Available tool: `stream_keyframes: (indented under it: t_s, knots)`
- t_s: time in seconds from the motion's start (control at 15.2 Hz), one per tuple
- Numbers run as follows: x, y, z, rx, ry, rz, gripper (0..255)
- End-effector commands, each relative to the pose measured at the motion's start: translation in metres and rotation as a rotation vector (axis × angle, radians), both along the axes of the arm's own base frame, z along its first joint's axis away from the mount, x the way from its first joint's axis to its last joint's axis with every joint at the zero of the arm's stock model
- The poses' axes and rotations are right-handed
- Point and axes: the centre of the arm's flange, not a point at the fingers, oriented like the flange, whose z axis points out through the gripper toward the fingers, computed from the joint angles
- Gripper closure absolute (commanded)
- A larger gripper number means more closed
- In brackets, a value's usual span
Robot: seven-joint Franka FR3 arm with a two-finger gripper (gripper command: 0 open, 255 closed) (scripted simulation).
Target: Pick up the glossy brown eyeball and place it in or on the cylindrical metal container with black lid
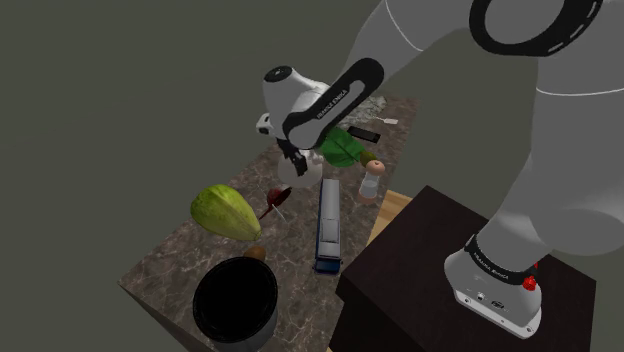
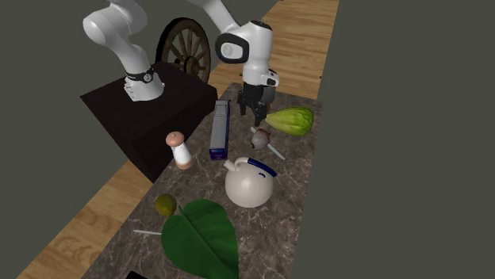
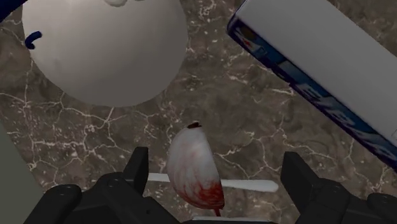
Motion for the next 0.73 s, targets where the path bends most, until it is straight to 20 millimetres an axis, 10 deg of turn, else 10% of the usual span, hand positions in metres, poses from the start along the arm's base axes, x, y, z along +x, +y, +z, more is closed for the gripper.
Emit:
stream_keyframes:
  t_s: [0.0,0.26,0.66]
  knots:
    - [0.005,0.017,-0.020,-0.009,-0.001,0.075,0]
    - [0.015,0.051,-0.058,-0.027,-0.002,0.214,0]
    - [0.018,0.043,-0.088,-0.027,-0.002,0.214,0]
